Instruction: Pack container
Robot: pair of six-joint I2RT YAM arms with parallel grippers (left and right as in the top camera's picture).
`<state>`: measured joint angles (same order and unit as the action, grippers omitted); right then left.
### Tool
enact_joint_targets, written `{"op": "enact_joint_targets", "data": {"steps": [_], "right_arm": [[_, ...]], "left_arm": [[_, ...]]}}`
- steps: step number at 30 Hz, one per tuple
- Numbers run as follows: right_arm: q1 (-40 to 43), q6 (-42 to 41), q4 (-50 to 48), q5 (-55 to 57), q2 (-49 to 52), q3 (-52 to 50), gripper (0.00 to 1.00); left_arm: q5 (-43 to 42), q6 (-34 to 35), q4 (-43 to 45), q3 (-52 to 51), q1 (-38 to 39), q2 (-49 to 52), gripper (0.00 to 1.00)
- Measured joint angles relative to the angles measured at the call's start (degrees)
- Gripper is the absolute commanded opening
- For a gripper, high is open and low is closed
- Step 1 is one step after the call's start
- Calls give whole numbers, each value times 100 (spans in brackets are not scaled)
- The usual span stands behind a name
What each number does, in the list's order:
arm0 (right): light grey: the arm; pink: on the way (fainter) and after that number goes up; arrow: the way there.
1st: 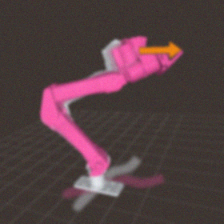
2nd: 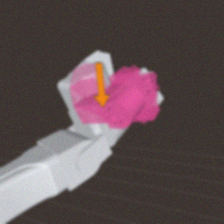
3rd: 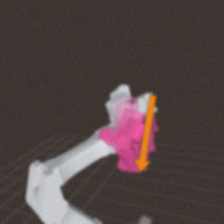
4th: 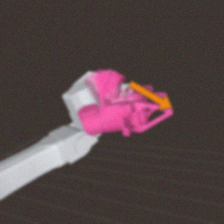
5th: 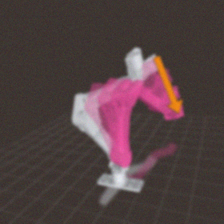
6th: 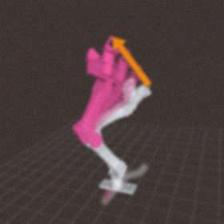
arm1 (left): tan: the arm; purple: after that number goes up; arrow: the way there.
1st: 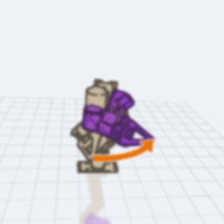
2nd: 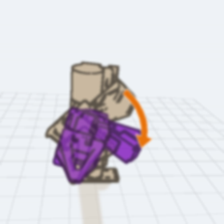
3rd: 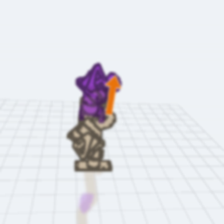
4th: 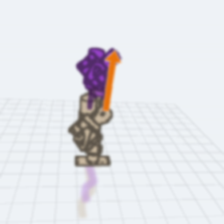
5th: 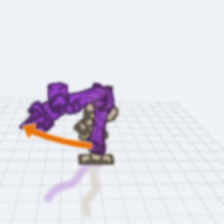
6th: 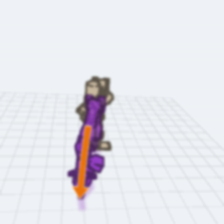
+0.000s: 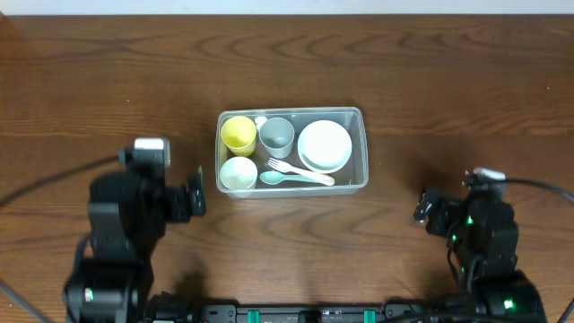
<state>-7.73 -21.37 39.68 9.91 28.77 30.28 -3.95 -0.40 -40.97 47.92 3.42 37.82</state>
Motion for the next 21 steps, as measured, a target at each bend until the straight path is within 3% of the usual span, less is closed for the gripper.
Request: {"op": "enact_joint_targets", "data": {"steps": [5, 21], "right_arm": [[2, -44, 4, 50, -254, -293, 99], [2, -168, 28, -7, -254, -308, 99]], "left_arm": [[0, 85, 330, -518, 0, -640, 98], [0, 186, 354, -549, 0, -573, 98]]}}
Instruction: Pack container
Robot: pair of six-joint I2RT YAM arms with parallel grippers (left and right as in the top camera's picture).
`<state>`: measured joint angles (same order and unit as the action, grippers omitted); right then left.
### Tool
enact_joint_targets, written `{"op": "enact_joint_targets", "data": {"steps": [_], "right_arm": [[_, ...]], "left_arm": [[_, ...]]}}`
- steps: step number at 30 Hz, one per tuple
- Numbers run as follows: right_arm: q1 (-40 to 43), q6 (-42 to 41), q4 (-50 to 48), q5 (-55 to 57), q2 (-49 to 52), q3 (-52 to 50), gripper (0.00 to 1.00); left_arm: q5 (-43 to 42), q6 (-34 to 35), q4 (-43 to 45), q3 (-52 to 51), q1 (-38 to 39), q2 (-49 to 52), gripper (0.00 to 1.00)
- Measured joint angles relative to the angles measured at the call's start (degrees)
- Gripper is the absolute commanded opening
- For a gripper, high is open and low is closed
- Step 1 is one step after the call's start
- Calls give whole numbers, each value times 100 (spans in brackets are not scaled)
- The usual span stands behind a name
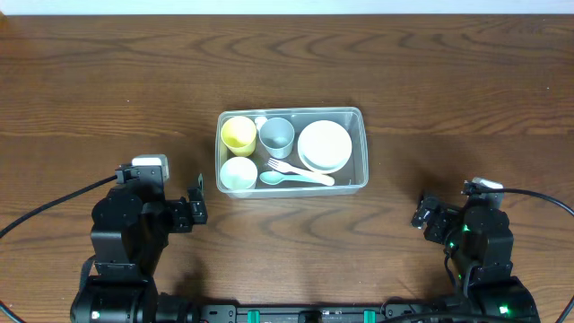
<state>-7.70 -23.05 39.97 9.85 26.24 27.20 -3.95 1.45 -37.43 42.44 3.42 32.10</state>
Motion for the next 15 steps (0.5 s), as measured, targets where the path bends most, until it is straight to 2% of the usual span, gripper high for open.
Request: {"op": "enact_joint_targets", "data": {"steps": [8, 15], "right_arm": [[0, 35, 83, -2, -2, -13, 99], [2, 1060, -1508, -433, -664, -756, 99]], "left_arm": [[0, 2, 0, 0, 0, 0, 98], [0, 2, 4, 0, 0, 2, 98]]}}
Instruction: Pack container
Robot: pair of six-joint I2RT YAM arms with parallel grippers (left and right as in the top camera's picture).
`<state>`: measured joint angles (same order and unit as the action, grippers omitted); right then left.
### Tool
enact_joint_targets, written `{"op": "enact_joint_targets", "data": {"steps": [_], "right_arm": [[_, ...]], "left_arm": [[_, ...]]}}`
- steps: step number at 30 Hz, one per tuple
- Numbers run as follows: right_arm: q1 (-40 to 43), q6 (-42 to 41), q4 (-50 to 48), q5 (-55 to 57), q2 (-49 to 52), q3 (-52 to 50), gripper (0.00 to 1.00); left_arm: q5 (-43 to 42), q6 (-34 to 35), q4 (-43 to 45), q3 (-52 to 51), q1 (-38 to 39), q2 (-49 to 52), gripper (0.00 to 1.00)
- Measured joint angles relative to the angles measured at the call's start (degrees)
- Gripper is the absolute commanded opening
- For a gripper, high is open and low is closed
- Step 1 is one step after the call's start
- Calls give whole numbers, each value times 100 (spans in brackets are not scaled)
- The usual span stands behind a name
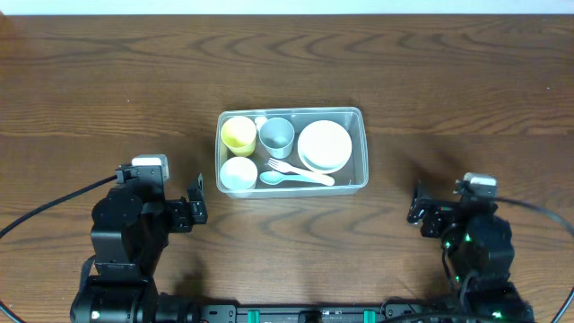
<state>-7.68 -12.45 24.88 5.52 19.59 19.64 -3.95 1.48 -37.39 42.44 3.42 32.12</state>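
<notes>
A clear plastic container (360,151) sits mid-table. Inside it are a yellow cup (238,133), a grey cup (276,135), stacked white plates (324,145), a pale bowl (239,173), and a white fork (300,170) lying beside a mint spoon (273,178). My left gripper (196,200) rests low at the container's lower left, apart from it and holding nothing; whether its fingers are open does not show. My right gripper (416,208) sits low at the lower right, also apart, its fingers too small to read.
Dark wooden table (287,63) all around. Black cables trail from both arms near the front corners. The arms' base bar lies along the front edge.
The right arm has shifted slightly, its wrist now a little further up and left. The left arm and the container's contents are unchanged.
The left arm stood higher and nearer the container's left side, and the right arm was at the lower right. Both then sat lower toward the front edge. The packed container has stayed the same throughout.
</notes>
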Motion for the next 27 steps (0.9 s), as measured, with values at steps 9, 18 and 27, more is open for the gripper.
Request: {"op": "enact_joint_targets", "data": {"steps": [9, 18, 27], "right_arm": [[160, 984, -1622, -511, -1633, -1294, 99], [356, 1934, -2605, -798, -1895, -1731, 99], [391, 2109, -2116, -879, -1891, -1921, 99]], "left_arm": [[-13, 0, -2, -4, 0, 2, 98], [-15, 0, -2, -4, 0, 2, 98], [-15, 0, -4, -4, 0, 2, 98]]}}
